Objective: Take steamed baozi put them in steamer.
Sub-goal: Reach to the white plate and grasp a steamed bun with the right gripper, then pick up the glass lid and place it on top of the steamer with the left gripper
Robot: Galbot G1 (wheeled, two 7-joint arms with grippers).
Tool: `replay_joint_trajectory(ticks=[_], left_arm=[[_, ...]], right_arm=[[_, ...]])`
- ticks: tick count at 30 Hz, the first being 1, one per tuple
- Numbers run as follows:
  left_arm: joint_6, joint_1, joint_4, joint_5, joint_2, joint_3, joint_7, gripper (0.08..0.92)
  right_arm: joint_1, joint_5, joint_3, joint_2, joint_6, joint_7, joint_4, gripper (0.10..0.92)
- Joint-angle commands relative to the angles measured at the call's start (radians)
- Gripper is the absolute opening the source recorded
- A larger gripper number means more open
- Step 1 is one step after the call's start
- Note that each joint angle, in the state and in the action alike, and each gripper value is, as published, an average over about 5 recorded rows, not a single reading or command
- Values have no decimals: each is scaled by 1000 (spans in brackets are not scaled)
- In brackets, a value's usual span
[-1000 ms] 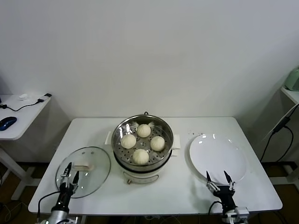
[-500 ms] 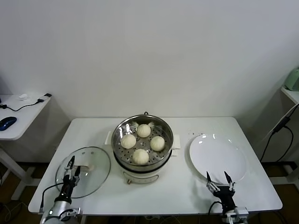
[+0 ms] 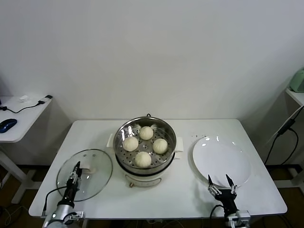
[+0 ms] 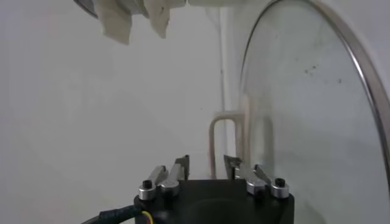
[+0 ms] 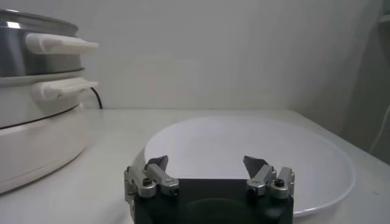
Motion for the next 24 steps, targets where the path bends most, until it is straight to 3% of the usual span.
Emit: replay_joint_trajectory(ticks=[1, 10, 20, 24], left_arm=[[5, -12, 16, 12, -11, 2, 0, 393], [20, 7, -40, -4, -17, -3, 26, 151], [100, 111, -369, -170, 32, -40, 176, 132], [190, 148, -496, -243, 79, -63, 273, 132]], right_arm=[[-2, -5, -4, 0, 0, -2, 4, 823], [-17, -6, 1, -3, -1, -4, 18, 823], [-48, -11, 26, -10, -26, -15, 77, 823], [-56, -21, 33, -12, -33, -15, 92, 823]])
